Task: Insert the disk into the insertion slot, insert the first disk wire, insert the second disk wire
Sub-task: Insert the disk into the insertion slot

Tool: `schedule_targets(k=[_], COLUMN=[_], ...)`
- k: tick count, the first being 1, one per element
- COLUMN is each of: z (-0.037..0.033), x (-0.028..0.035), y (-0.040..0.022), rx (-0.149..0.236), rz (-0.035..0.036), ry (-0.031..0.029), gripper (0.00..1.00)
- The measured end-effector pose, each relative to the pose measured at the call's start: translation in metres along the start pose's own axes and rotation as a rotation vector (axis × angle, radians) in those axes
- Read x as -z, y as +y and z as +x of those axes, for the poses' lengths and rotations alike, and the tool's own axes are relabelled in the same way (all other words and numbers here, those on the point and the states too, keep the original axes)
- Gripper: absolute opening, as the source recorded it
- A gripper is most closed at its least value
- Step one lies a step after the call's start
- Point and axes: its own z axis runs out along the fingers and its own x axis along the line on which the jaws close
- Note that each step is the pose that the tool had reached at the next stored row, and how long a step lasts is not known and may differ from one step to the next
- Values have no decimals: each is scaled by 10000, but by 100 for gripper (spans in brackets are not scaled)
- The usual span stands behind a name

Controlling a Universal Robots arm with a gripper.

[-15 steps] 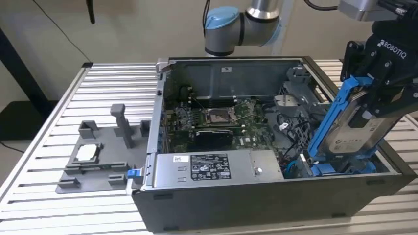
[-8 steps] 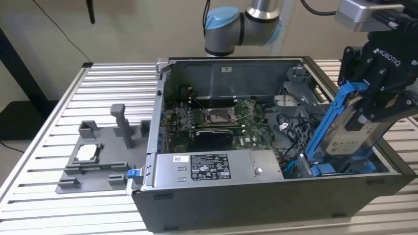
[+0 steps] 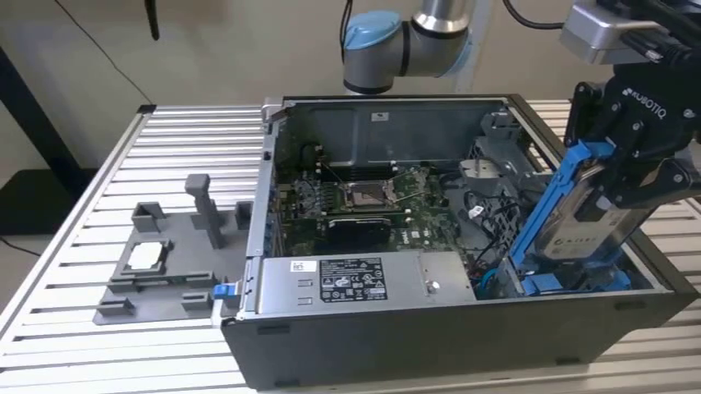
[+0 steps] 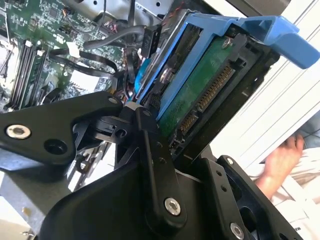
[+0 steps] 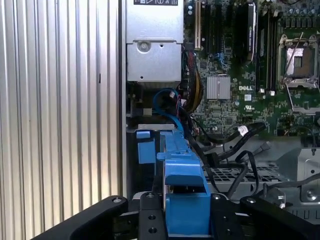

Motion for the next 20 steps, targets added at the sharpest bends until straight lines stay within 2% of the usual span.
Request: schedule_targets(k=[8,20], z=[11,17], x=[-96,-316], y=[-3,-6], rx=[1,0], rz=[0,8], ry=[0,-2], gripper=[32,32])
